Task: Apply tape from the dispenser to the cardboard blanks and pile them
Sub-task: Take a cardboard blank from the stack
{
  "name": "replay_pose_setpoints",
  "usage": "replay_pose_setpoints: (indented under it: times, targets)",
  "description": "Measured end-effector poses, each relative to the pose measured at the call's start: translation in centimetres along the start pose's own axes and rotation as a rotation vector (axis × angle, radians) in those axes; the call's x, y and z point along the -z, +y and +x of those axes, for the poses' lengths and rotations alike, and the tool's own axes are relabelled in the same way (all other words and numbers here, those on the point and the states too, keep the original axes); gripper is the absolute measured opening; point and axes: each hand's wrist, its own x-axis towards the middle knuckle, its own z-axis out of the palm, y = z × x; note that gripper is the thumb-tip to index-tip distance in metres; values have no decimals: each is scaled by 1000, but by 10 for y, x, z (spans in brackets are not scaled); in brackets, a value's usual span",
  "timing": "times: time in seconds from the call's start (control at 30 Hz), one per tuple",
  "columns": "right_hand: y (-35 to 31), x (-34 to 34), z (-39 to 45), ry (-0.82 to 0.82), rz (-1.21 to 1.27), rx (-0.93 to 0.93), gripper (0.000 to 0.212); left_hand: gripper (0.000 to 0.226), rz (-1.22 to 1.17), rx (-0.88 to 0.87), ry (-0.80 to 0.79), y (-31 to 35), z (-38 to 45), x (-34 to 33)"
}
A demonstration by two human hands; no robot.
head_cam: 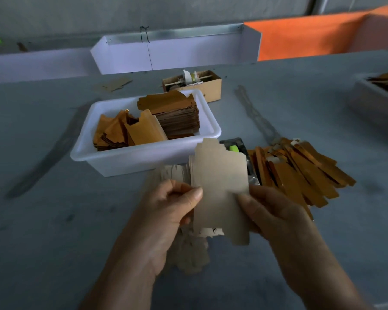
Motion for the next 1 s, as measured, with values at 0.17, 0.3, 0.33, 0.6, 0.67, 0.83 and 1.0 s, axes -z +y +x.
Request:
replay_pose_setpoints:
  times: [0.17, 0.3, 0.33, 0.6, 0.67, 0.83, 1.0]
  targets:
    - [5, -6, 0, -28, 246, -149, 29, 54, -61, 29, -59, -2, -5, -7]
    - [6, -7, -3, -49, 304, -158, 34, 48, 21, 6, -33, -3, -7, -22]
    - [7, -6, -3, -53, 314, -157, 33, 42, 36, -1, -7, -5, -5, -25]
    - [11, -5, -5, 16, 95, -58, 9, 22, 70, -24, 56, -12, -1, -39]
    - [13, -4, -8, 101, -108, 58, 7, 20, 92, -25, 61, -14, 0, -39]
    - [11, -9, -13, 172, -233, 179, 13, 11, 31, 6, 25, -18, -2, -39]
    - [7, -17, -18, 55, -118, 211, 24, 9, 36, -17, -27, -20, -5, -40]
